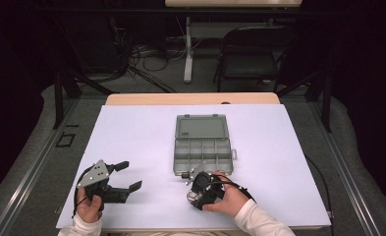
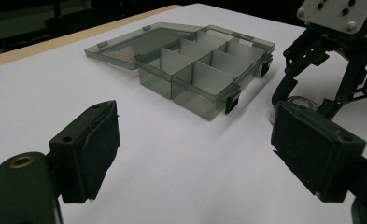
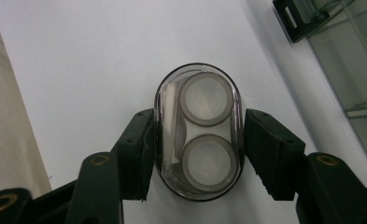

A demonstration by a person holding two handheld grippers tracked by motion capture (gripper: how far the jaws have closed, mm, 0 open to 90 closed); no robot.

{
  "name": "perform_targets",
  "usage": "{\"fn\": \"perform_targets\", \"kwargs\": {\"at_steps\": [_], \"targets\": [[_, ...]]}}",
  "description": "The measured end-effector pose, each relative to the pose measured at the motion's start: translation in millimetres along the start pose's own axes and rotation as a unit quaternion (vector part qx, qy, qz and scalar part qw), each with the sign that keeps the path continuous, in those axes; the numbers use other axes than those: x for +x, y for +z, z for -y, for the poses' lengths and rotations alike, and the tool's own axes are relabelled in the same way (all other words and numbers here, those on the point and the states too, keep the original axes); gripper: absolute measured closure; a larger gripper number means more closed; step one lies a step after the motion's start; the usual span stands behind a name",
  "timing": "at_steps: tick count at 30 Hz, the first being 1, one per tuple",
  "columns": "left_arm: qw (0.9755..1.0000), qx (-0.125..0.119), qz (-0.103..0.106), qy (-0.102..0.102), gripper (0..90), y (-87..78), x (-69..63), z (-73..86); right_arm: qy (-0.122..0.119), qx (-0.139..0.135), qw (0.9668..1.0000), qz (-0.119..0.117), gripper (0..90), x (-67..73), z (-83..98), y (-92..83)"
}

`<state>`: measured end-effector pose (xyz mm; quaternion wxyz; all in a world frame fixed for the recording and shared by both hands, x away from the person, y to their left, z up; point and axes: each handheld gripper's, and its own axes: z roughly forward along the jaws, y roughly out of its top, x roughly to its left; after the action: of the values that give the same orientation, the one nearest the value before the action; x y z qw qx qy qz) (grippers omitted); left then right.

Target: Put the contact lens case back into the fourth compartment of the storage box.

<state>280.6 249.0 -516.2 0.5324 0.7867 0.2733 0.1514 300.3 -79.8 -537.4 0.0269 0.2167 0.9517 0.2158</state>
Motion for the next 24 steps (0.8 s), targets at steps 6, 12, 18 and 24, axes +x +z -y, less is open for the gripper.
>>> {"fn": "perform_targets", "kwargs": {"at_steps": [6, 12, 18, 24], "targets": [[1.0, 0.0, -0.001, 0.0, 16.0, -0.1, 0.2, 0.0, -0.005, 0.0, 1.0, -0.003, 47.6, -0.1, -0.1, 0.5], [1.0, 0.001, 0.0, 0.0, 16.0, 0.0, 0.1, 0.0, -0.005, 0.0, 1.0, -0.001, 48.5, 0.5, -0.3, 0.1], [1.0, 0.001, 0.0, 0.0, 16.0, -0.1, 0.1, 0.0, -0.005, 0.0, 1.0, 0.002, 48.6, 0.7, -0.5, -0.9], [1.0, 0.001, 0.0, 0.0, 16.0, -0.1, 0.2, 0.1, 0.004, -0.008, 1.0, -0.002, 48.6, -1.4, 0.4, -4.8]]}}
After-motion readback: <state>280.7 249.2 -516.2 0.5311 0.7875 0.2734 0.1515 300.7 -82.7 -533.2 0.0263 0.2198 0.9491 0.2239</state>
